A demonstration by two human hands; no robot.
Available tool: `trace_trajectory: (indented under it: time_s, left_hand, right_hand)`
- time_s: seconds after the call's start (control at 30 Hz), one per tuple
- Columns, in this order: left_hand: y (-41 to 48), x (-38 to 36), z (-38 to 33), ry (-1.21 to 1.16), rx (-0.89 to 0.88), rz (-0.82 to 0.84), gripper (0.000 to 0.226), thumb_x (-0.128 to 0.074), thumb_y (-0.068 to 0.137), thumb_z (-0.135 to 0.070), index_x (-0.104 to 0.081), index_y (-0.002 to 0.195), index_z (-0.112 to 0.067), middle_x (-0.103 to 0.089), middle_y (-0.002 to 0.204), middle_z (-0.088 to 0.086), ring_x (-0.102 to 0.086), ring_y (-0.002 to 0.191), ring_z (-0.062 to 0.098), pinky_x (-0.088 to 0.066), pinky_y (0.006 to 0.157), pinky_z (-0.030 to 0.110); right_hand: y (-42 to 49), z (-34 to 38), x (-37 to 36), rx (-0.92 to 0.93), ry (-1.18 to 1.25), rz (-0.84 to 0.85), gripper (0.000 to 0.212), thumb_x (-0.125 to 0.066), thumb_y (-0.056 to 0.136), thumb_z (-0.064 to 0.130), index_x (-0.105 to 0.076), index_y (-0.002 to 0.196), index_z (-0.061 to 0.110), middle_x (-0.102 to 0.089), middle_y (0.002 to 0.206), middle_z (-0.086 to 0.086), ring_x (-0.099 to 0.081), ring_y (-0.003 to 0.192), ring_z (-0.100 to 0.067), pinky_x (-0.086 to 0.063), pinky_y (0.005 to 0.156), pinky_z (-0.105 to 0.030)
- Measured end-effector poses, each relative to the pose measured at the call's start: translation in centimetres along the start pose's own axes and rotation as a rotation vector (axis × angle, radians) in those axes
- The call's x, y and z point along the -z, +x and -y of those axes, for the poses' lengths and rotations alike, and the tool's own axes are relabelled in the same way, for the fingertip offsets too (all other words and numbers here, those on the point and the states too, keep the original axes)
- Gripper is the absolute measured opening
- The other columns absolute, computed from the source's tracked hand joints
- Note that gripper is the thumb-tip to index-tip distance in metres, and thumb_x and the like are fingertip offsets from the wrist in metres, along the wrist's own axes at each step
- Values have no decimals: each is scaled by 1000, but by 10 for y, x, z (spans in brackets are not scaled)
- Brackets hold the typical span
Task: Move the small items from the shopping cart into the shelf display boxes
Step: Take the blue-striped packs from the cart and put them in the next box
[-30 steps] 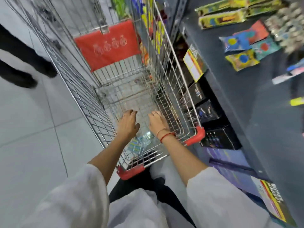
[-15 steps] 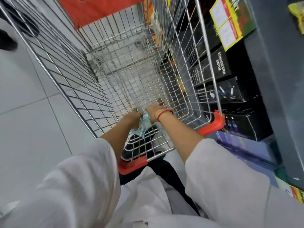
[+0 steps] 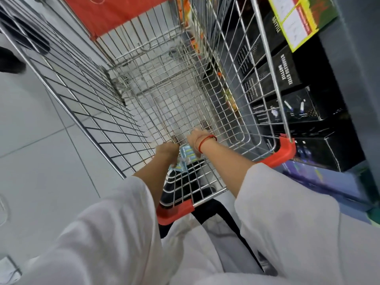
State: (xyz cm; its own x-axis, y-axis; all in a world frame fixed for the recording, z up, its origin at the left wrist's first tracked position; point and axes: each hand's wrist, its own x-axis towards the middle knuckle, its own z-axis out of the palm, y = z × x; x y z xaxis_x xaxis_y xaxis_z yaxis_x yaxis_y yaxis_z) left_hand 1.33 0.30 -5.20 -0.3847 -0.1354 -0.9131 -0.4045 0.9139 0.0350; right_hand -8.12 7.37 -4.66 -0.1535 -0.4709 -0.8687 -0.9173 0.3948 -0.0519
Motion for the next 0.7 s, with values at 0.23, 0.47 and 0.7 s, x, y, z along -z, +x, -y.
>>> trace_trajectory:
  time_s: [0.23, 0.47, 0.7]
  left_hand:
    - [7, -3, 5, 1, -79, 6, 37, -73, 79, -16, -62, 113, -4, -65, 117, 13, -60, 110, 29, -51, 91, 38]
    - [5, -6, 4, -23, -121, 87, 39, -70, 82, -12, -57, 117, -1, -64, 118, 15, -60, 110, 32, -48, 95, 38]
    - [-21, 14, 6, 10, -180, 83, 38, -70, 82, -17, -63, 118, -6, -64, 120, 12, -57, 112, 29, -47, 93, 37]
  right_hand:
    - [2, 8, -3, 53, -64, 24, 62, -63, 88, 13, -34, 141, 2, -38, 148, -17, -41, 132, -36, -43, 104, -47]
    - [-6, 8, -4, 83, -65, -17, 42, -52, 94, 12, -44, 135, 8, -46, 141, -17, -45, 128, -34, -44, 104, -44]
    - [-37, -2, 5, 31, 172, 2, 37, -51, 93, 2, -49, 130, 0, -53, 135, -17, -53, 121, -31, -45, 102, -41]
